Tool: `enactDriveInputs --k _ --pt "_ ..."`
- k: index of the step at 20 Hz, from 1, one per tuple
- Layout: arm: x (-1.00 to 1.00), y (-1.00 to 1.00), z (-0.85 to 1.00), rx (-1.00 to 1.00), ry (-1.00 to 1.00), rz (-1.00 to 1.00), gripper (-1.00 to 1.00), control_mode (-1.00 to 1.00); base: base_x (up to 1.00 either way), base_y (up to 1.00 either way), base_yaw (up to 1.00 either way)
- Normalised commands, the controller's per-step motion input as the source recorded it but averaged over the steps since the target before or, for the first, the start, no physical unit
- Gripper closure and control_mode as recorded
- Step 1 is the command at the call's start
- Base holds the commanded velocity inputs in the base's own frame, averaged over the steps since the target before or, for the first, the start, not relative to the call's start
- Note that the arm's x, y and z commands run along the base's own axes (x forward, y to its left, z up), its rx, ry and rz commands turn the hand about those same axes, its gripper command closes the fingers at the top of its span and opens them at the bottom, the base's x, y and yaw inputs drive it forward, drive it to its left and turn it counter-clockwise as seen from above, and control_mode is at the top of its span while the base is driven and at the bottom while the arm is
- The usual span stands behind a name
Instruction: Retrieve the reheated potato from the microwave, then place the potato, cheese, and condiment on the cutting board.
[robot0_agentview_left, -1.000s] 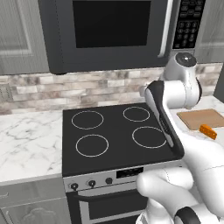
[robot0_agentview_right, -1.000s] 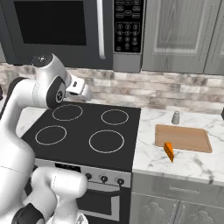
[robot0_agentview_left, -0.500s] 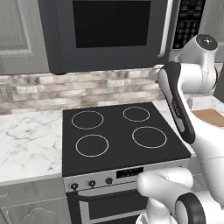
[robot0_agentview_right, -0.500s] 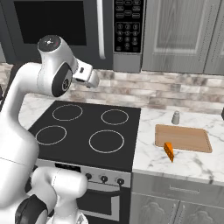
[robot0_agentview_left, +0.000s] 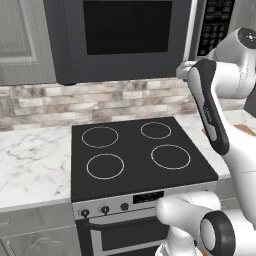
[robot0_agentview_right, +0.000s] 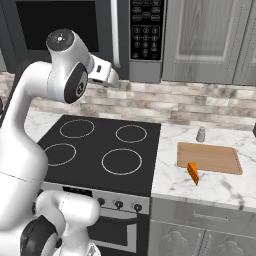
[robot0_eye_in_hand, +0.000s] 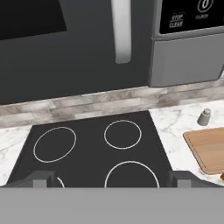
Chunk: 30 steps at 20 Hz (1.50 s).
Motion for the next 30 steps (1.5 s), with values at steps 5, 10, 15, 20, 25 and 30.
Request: enactDriveInputs --k 5,10,15,20,25,30 --pt "0.23 -0.12 0.39 0.00 0.00 0.00 -1.00 -1.00 0.00 0.00 0.00" --pt "0.32 -0.13 0.25 -0.01 0.00 0.00 -1.00 -1.00 0.00 0.00 0.00" --pt "0.35 -0.15 0.18 -0.01 -0.01 0.00 -1.00 -1.00 0.00 0.00 0.00" --pt "0.39 -0.08 0.17 -0.01 -0.05 0.00 -1.00 -1.00 0.00 0.00 0.00" --pt "0.44 -0.01 0.09 0.00 -0.04 0.00 -1.00 -1.00 0.00 0.00 0.00" --pt "0.41 -0.01 0.01 0.00 -0.05 0.01 -1.00 -1.00 0.00 0.00 0.00"
